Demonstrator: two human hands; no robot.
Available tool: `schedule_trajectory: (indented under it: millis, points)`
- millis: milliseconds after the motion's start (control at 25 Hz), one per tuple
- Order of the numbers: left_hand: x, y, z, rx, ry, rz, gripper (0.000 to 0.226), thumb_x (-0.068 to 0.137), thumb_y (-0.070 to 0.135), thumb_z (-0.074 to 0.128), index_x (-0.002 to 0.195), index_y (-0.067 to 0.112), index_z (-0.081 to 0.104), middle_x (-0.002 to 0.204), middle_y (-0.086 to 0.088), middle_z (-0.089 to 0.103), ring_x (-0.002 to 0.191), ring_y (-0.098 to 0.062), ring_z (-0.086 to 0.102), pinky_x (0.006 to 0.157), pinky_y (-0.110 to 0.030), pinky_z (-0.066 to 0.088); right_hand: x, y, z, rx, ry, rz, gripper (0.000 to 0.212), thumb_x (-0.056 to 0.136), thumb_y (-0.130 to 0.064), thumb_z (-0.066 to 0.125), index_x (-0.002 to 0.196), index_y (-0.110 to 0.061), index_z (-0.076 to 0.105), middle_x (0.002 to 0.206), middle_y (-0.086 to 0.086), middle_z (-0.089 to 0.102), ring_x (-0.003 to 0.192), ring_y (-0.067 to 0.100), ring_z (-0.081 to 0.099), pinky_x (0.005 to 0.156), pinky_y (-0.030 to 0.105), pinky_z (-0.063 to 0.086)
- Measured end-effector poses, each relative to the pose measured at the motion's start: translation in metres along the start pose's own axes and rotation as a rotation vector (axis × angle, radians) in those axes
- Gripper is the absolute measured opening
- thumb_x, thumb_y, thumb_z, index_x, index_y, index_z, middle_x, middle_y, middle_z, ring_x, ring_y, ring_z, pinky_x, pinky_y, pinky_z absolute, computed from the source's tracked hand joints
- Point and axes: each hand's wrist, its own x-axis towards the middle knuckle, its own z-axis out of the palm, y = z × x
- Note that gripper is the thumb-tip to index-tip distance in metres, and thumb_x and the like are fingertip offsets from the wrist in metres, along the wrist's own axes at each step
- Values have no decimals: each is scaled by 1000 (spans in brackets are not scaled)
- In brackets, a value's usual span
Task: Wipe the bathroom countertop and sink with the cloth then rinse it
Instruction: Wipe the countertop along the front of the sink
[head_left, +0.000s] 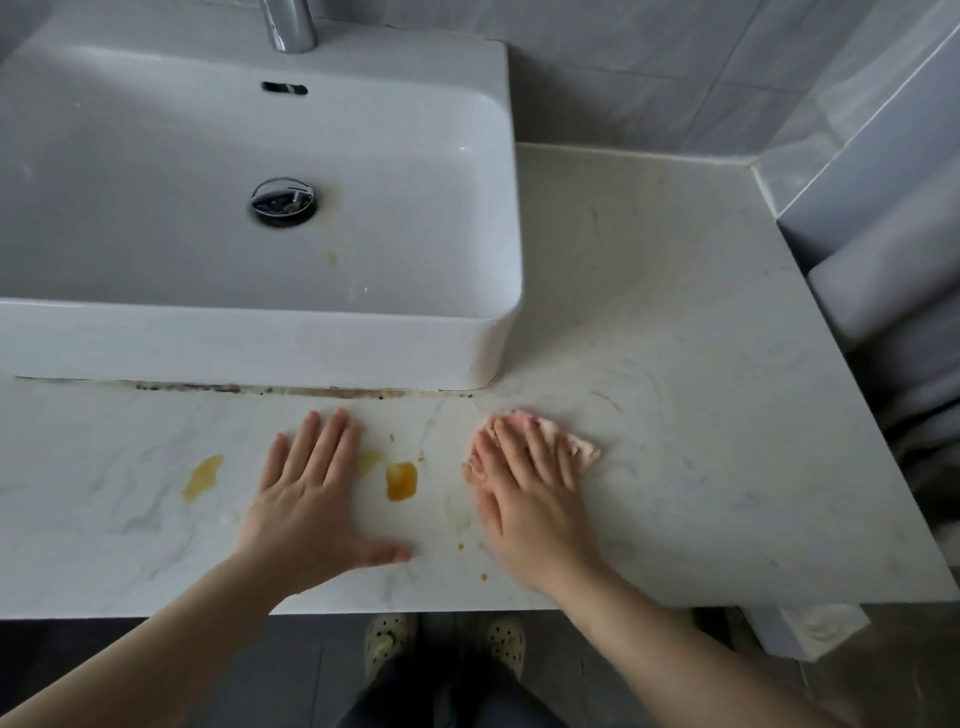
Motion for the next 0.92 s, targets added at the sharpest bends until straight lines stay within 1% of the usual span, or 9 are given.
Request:
schedule_trajectory:
  millis: [120,240,320,400,480,640,720,800,920]
  points:
    - [0,0,-3,-7,-33,2,147,33,103,10,146,12,-12,152,1,-22,136,-18,-29,111,-38,-18,41,25,-8,23,11,159,64,90,-49,8,147,-27,28,157,-1,20,146,27,7,116,46,1]
    - [2,-4,-6,20,-56,-4,146,30,102,4,145,14,-19,151,1,-28,135,-18,-32,112,-40,-17,86,21,-10,27,81,392,51,95,-41,28,139,-21,44,150,4,36,141,33,24,111,58,17]
    - [0,-1,-8,40,-65,1,145,32,102,7,145,16,-18,151,3,-27,136,-17,-30,112,-46,-16,59,8,0,30,182,239,48,93,-37,32,130,-15,55,139,7,51,133,36,41,105,60,31]
    - [-1,-2,-7,31,-52,-2,145,32,103,9,146,16,-15,149,5,-26,136,-14,-28,111,-51,-16,1,-5,7,-7,57,18,49,99,-42,22,139,-22,43,147,3,42,139,32,32,110,55,24]
    - [0,-2,-7,7,-42,0,147,30,103,10,147,17,-11,149,6,-24,136,-12,-27,110,-52,-16,-21,13,2,-66,3,-32,52,99,-49,10,143,-31,31,152,-2,33,142,27,21,111,57,20]
    - [1,-3,-8,18,-33,9,146,31,102,13,147,17,-12,152,6,-22,136,-13,-26,110,-50,-17,10,66,-17,30,-79,499,62,90,-56,3,148,-40,15,160,-5,6,146,24,-5,112,61,3]
    - [1,-6,-8,28,-39,24,146,31,102,9,148,17,-10,154,4,-18,137,-13,-24,110,-50,-16,3,48,-15,19,-17,621,66,88,-56,2,150,-34,12,160,-1,3,146,25,-7,113,61,1]
    - [1,-5,-7,70,-20,43,144,35,102,9,149,14,1,156,1,-6,141,-16,-12,110,-51,-8,-16,-7,2,-40,59,513,67,88,-51,13,147,-24,31,156,8,22,145,30,7,113,58,7]
    - [2,-7,-8,99,0,69,135,47,100,14,138,4,41,148,-8,35,135,-26,34,101,-55,17,-15,-73,16,38,56,257,59,98,-49,15,134,-22,53,143,6,47,137,31,33,108,53,16]
